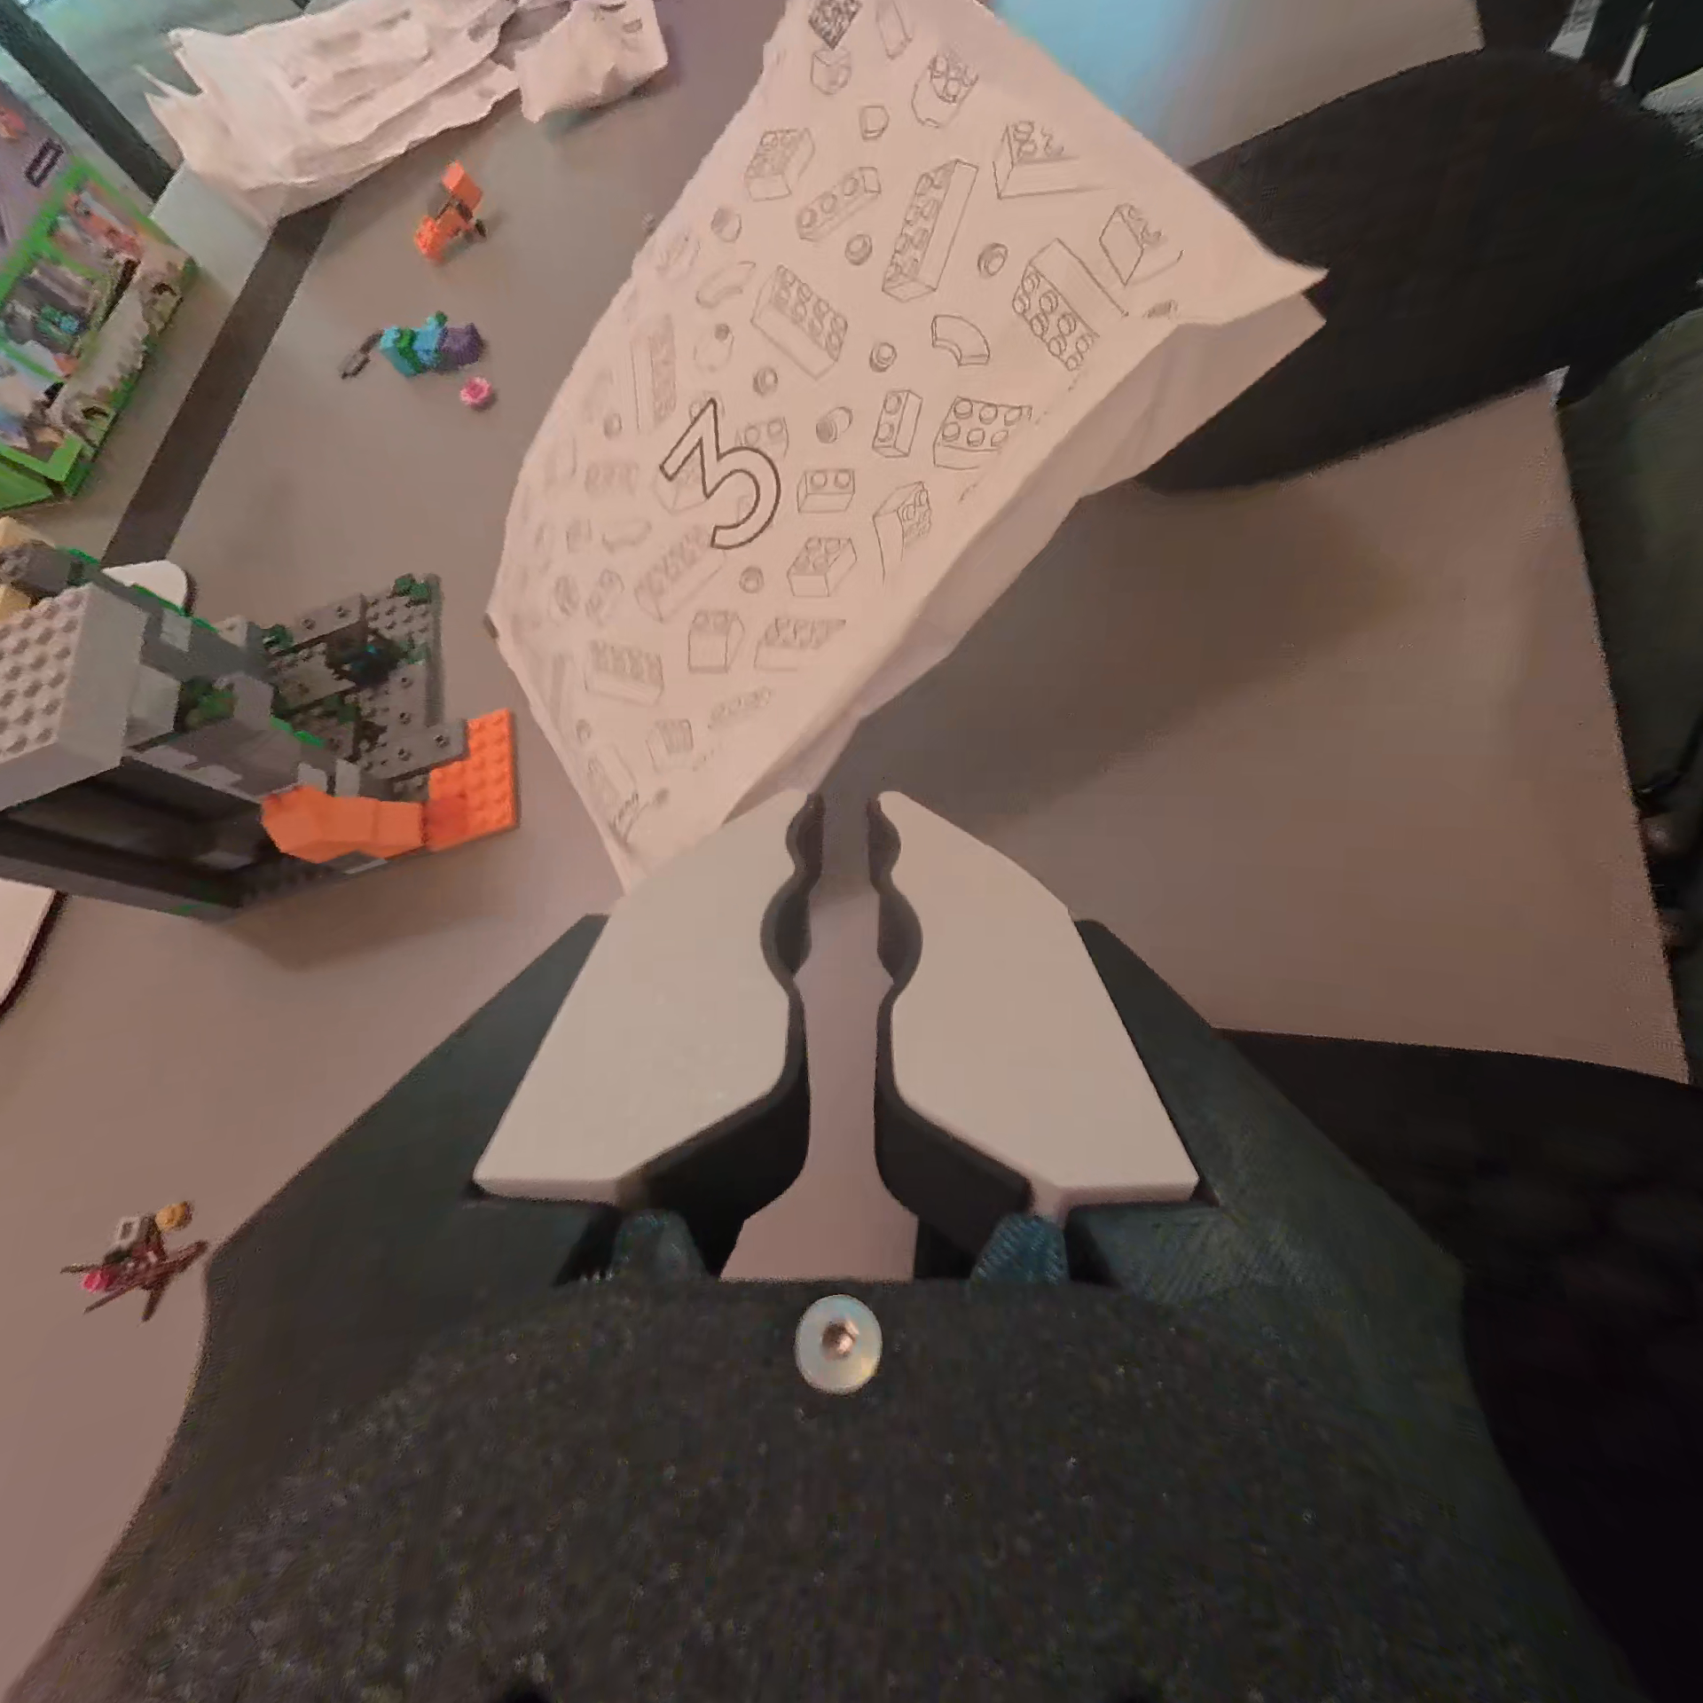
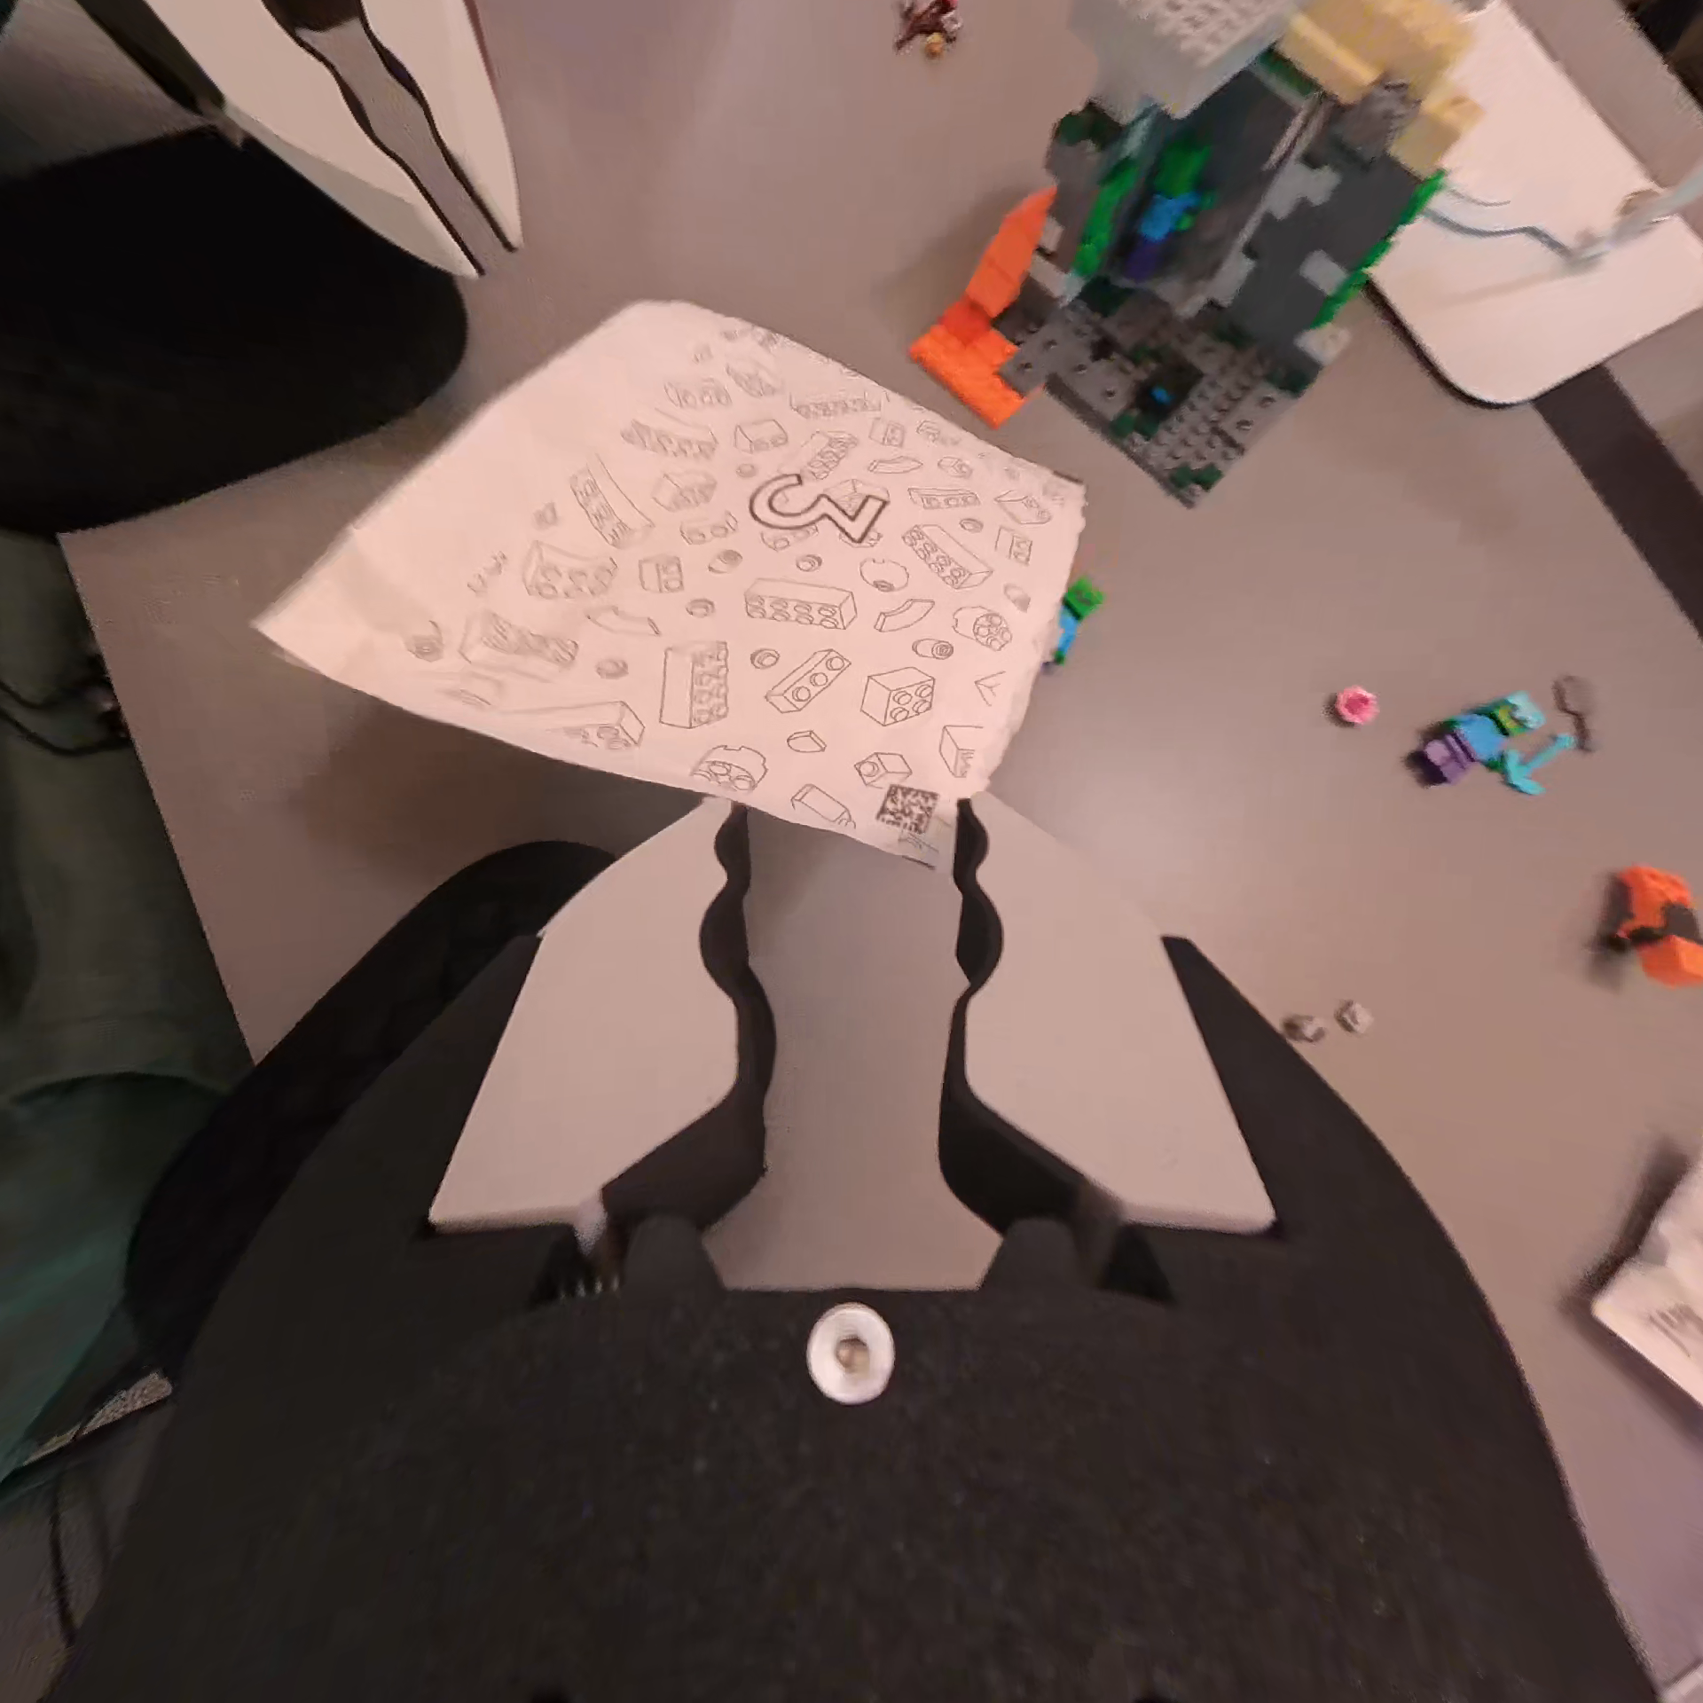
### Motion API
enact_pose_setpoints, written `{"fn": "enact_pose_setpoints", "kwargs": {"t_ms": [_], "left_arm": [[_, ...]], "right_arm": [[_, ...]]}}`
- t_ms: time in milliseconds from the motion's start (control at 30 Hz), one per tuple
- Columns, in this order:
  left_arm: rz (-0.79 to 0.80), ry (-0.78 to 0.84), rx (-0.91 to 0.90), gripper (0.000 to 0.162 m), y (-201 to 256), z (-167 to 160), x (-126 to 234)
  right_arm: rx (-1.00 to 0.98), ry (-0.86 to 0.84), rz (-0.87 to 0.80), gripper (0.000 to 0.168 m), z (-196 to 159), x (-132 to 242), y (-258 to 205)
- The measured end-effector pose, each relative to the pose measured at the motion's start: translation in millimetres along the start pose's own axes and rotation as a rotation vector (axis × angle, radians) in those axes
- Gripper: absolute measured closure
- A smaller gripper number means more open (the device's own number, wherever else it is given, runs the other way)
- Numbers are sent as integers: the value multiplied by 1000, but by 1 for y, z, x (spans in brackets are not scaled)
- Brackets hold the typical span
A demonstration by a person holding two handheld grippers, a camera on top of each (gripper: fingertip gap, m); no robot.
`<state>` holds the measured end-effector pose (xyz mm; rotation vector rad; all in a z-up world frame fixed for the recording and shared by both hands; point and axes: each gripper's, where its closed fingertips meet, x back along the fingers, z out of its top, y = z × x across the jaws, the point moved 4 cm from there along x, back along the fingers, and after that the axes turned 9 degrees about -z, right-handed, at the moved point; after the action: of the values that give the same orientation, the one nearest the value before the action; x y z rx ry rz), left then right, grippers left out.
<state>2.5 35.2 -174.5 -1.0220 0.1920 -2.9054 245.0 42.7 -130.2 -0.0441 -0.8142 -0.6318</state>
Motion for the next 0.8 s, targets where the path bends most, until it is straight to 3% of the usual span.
{"fn": "enact_pose_setpoints", "kwargs": {"t_ms": [133, 267, 400, 533, 633, 800], "left_arm": [[7, -35, -9, 143, -16, -6, -3], [-2, -122, -72, 128, -30, -14, -19], [50, -222, -186, 113, -42, -17, -31], [51, -299, -290, 105, -52, -14, -40], [34, -342, -338, 112, -56, -13, -52], [-10, -416, -325, 139, -38, -22, -51]], "right_arm": [[64, 68, 22, 123, -3, 6, 3], [36, 9, 98, 123, -11, -4, -7], [-47, -47, 174, 118, -1, -18, -50], [-111, -117, 106, 111, 15, -47, -98], [-9, -172, -3, 108, 13, -77, -110], [101, -186, 48, 150, 2, -91, -105]]}}
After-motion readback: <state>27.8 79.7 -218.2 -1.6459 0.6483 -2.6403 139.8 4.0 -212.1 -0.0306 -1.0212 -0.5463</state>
